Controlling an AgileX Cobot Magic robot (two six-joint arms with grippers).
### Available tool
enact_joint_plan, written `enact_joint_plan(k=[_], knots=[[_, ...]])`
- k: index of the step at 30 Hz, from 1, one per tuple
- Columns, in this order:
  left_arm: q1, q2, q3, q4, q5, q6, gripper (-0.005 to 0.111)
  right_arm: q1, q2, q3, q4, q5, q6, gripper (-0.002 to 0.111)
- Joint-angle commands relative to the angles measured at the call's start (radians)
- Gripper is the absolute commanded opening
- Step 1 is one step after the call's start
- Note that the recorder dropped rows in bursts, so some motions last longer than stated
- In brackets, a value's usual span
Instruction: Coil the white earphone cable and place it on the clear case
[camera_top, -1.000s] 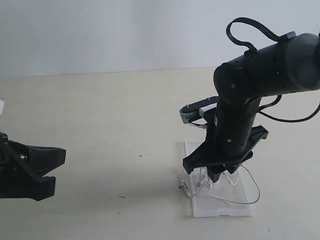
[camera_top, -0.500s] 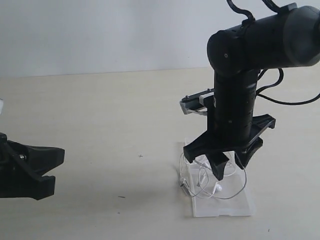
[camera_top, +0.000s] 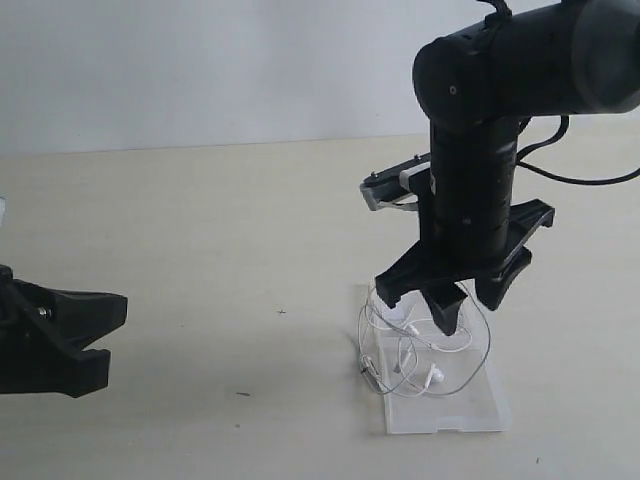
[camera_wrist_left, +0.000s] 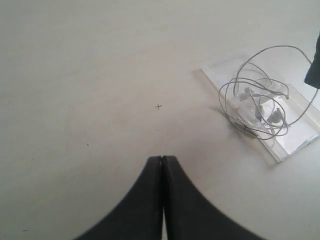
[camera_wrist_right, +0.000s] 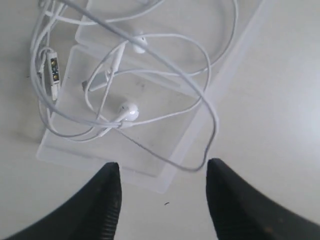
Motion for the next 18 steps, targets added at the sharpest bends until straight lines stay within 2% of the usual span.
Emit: enact_joint_plan(k=[1,8,10,11,12,13,16,18], knots=[[-0.001,-0.004,0.003,-0.001,0.016,-0.005,0.0,-0.006,-0.06,-0.007,-0.119,0.002,0.004,0.051],[-0.001,-0.004,0.003,-0.001,0.073,-0.005,0.0,-0.006,-0.179,-0.007,-0.196,0.002,0.029,0.048],[-0.001,-0.004,0.003,-0.001,0.13,-0.005,0.0,-0.006,-0.224,-0.007,-0.192,0.002,0.029,0.036],[-0.001,-0.004,0.003,-0.001,0.165,-0.005,0.0,-0.006,-0.25,-0.007,-0.189,0.002,0.029,0.027],[-0.001,-0.004,0.003,-0.001,0.232,-0.005,0.0,-0.006,-0.301,0.006,-0.166,0.002,0.029,0.006],[-0.001,-0.004,0.003,-0.001,0.268,-0.005,0.0,-0.006,-0.334,0.019,-0.157,0.002,0.029,0.0],[-0.001,-0.004,0.003,-0.001,0.403,-0.005,0.0,-0.006,-0.516,0.121,-0.099,0.002,0.029,0.0],[-0.001,-0.004,0.003,-0.001,0.419,-0.005,0.0,-0.006,-0.591,0.168,-0.097,0.002,0.029,0.0]])
